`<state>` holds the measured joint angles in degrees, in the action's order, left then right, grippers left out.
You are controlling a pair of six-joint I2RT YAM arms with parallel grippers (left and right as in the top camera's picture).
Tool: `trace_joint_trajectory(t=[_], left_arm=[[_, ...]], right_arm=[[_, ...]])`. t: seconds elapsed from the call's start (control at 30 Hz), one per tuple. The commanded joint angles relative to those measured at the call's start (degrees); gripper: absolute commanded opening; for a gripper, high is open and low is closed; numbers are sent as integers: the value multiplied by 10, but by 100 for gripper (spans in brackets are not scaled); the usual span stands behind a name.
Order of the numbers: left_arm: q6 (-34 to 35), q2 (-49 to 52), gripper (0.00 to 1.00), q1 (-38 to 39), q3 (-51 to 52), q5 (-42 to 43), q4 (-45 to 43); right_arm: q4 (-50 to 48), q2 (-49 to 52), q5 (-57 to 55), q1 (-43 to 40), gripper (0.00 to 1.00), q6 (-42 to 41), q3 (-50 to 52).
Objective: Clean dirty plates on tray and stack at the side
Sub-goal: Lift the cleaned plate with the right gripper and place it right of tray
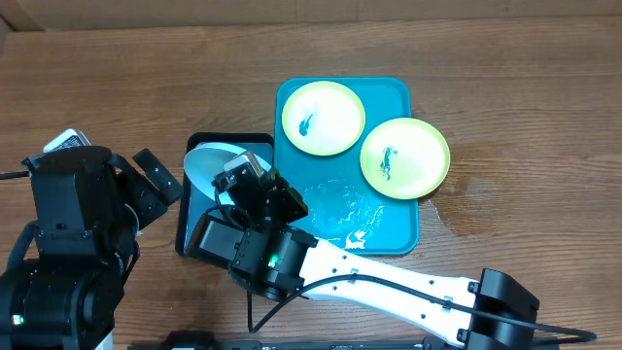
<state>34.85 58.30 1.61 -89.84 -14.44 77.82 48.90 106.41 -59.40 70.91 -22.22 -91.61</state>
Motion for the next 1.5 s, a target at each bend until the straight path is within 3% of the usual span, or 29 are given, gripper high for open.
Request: trace_joint_trajectory(t=[0.0,0.13,0.3,0.43,0.6,0.73,0.97,1.13,1.3,1.47], left_arm=[[12,3,100,-1,-9,-14,0],[12,5,100,-1,-9,-14,0],[12,6,100,-1,-9,-14,-1],[12,6,100,-1,-9,-14,0],[12,6,100,-1,-9,-14,0],[12,6,100,-1,-9,-14,0],[12,6,100,-1,-9,-14,0],[12,6,100,-1,-9,-14,0],[12,6,100,-1,-9,-14,0],[12,9,100,-1,-9,-14,0]], right_arm=[[-4,0,-17,-2,4,-3,-9],[-1,0,-17,-14,4,-31,-9],[36,0,19,-98,4,-192,-9],[46,-17,266,-212,4,-217,-12],[46,-57,625,-376,4,-160,-12],[60,-99,765,-502,4,-109,-12],[175,-130,681,-740,4,-107,-9],[202,-115,604,-873,4,-107,38],[162,-102,596,-959,4,-108,145],[89,-98,616,-975,4,-107,266]])
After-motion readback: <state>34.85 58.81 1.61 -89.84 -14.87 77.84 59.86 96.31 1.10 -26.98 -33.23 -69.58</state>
